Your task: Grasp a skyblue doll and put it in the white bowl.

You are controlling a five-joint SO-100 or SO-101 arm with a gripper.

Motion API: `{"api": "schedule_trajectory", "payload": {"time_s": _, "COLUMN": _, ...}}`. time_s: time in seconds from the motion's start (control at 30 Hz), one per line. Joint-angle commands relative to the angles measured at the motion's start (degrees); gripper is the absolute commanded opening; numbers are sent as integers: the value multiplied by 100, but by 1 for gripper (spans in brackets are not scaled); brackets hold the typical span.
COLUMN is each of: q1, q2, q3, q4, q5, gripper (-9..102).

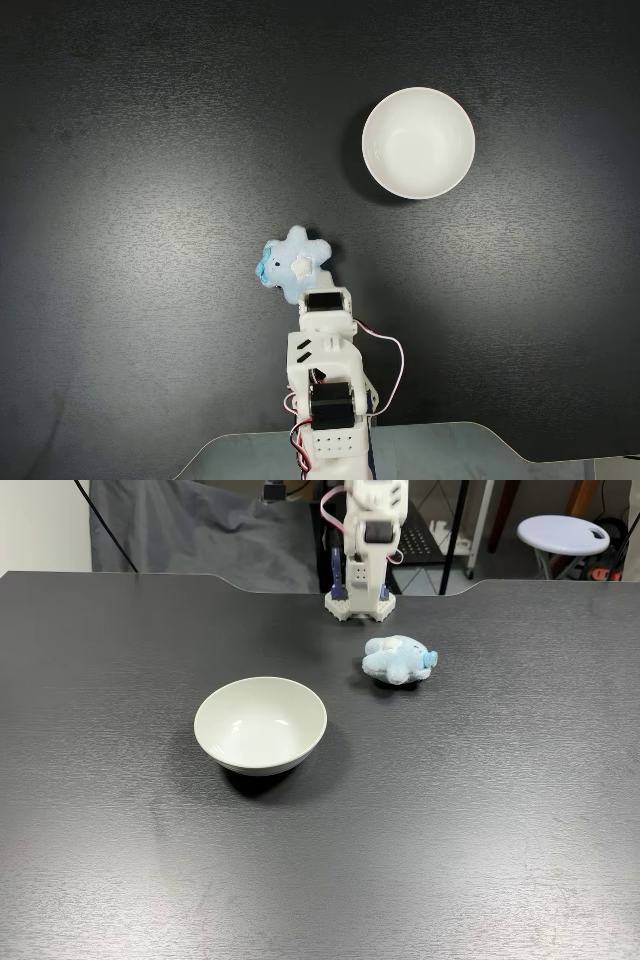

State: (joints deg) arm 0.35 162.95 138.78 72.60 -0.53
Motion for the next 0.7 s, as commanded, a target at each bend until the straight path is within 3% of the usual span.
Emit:
{"api": "schedule_trajectory", "payload": {"time_s": 0.0, "q1": 62, "q2": -1257, "q3": -3103, "q4": -26, "q5": 35, "gripper": -1}}
{"api": "schedule_trajectory", "payload": {"time_s": 0.2, "q1": -9, "q2": -1494, "q3": -5186, "q4": -18, "q5": -26, "gripper": -1}}
{"api": "schedule_trajectory", "payload": {"time_s": 0.5, "q1": -105, "q2": -1521, "q3": -5168, "q4": 114, "q5": -62, "gripper": -1}}
{"api": "schedule_trajectory", "payload": {"time_s": 0.67, "q1": -1310, "q2": -1925, "q3": -5168, "q4": 1151, "q5": -958, "gripper": 2}}
